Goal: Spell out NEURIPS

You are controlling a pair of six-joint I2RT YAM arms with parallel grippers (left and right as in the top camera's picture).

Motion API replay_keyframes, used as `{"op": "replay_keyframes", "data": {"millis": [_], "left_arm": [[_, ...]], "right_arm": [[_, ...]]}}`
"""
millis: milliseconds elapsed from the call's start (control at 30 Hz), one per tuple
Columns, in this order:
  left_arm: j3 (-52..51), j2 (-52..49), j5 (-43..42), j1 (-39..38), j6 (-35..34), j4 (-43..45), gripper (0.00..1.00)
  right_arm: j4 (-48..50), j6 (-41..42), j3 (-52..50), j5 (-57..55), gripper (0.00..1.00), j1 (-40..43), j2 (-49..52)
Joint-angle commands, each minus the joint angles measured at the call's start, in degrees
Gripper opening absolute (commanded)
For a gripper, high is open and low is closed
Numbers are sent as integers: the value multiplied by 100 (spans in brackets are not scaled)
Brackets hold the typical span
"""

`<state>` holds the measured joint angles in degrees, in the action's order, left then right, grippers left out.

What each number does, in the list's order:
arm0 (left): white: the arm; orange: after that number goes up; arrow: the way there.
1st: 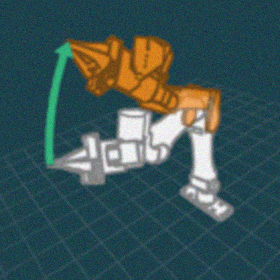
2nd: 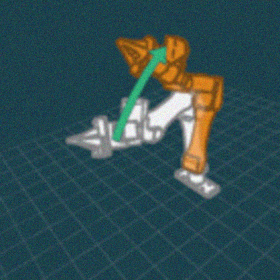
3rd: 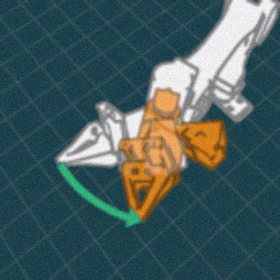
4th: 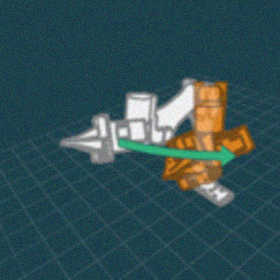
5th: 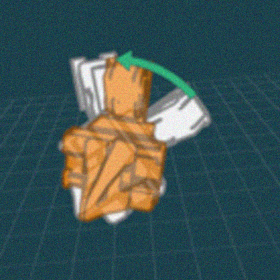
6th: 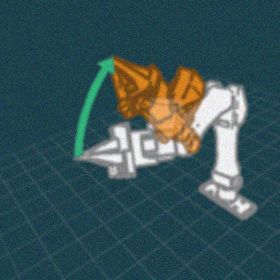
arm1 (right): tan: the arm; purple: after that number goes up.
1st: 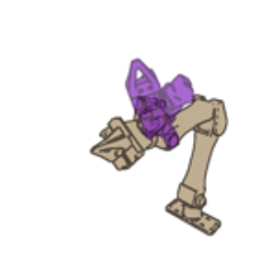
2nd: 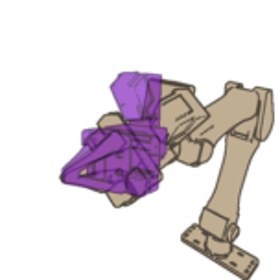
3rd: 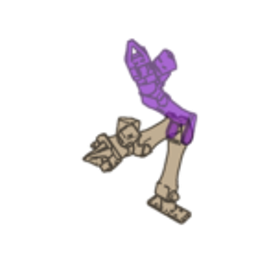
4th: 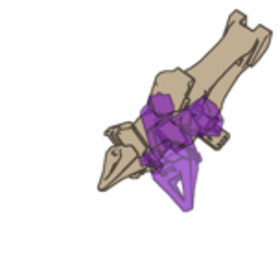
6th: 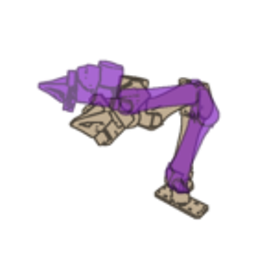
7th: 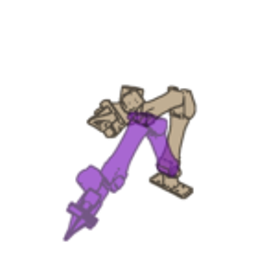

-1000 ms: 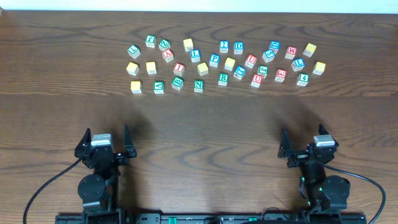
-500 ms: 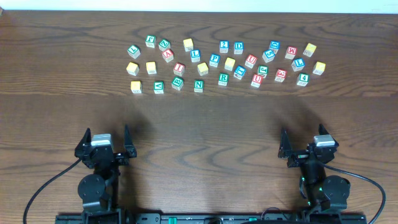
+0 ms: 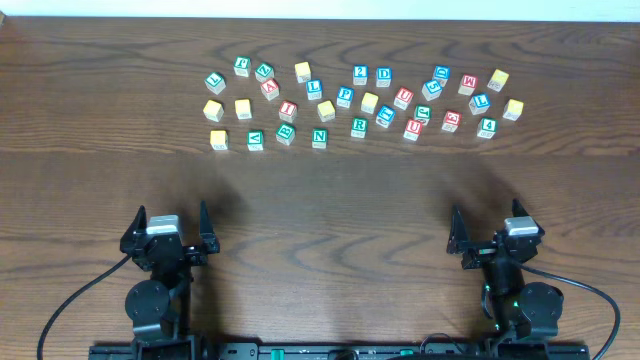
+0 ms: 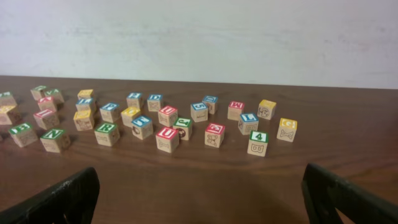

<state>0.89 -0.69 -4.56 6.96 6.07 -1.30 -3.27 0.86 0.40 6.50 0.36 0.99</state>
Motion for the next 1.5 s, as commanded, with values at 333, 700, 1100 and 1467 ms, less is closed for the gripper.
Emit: {"op": "replay_keyframes", "data": {"millis": [333,700,1100,1467], "left_arm": [[-57,46,-59,-28,-76,-227,97],[160,46,-61,-28,-74,-232,98],[531,-337,-61,-28,-74,-234,98],[1329,-1674,-61,-28,-74,-238,98]], "right_arm": [[369,79,-9,52,99,20,-22],[531,79,-9,55,99,20,-22],[702,79,-9,59,99,20,-22],[739,79,118,223,99,20,-22]]}}
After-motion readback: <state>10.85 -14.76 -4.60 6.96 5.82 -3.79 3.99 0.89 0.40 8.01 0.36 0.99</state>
